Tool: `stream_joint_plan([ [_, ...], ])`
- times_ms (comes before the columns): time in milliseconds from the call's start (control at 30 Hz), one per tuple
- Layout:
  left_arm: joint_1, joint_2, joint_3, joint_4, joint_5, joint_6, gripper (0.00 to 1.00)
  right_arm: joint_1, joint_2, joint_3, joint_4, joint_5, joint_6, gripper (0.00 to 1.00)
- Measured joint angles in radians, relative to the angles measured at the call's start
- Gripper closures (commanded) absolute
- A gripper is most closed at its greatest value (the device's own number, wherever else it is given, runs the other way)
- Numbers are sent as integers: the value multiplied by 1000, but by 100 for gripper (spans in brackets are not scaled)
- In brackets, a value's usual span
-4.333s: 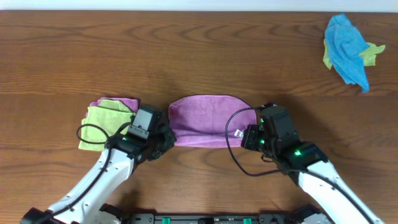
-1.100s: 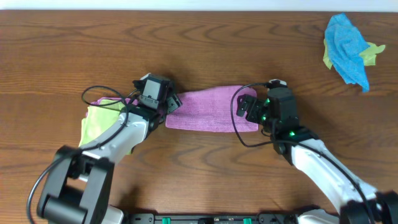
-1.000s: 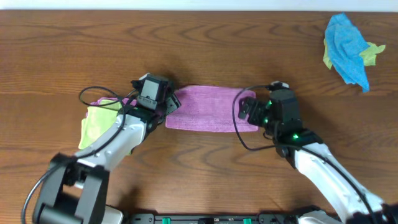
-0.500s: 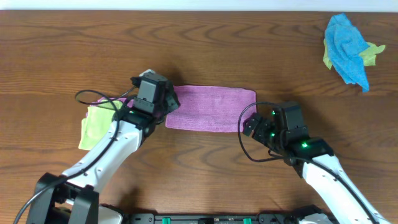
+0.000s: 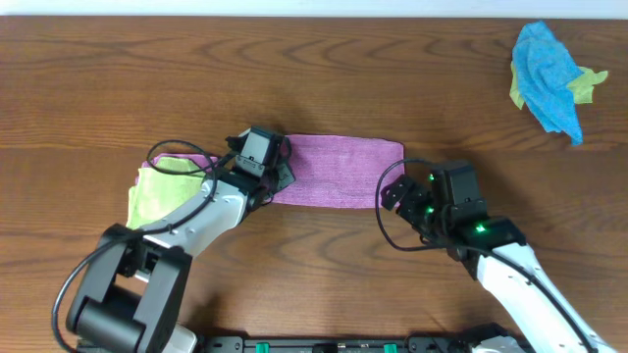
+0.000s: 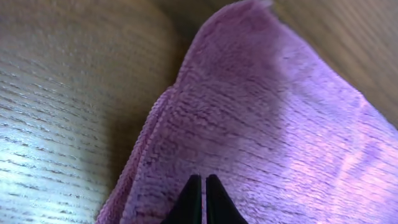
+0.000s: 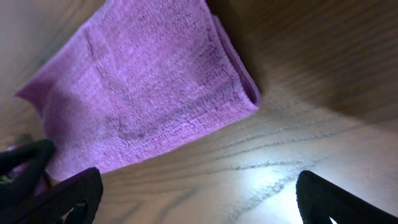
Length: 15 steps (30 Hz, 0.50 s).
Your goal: Fold the cloth
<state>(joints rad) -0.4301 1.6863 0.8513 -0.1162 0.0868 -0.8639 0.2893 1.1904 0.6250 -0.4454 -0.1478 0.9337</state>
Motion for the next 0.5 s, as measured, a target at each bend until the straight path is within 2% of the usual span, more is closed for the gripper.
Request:
stream_joint_plan([
  [267, 0, 34, 0, 0, 1, -1, 94, 0, 149, -59, 192, 3, 40, 1],
  [500, 0, 54, 0, -10, 3, -1, 94, 0, 243, -60, 289, 5, 59, 1],
])
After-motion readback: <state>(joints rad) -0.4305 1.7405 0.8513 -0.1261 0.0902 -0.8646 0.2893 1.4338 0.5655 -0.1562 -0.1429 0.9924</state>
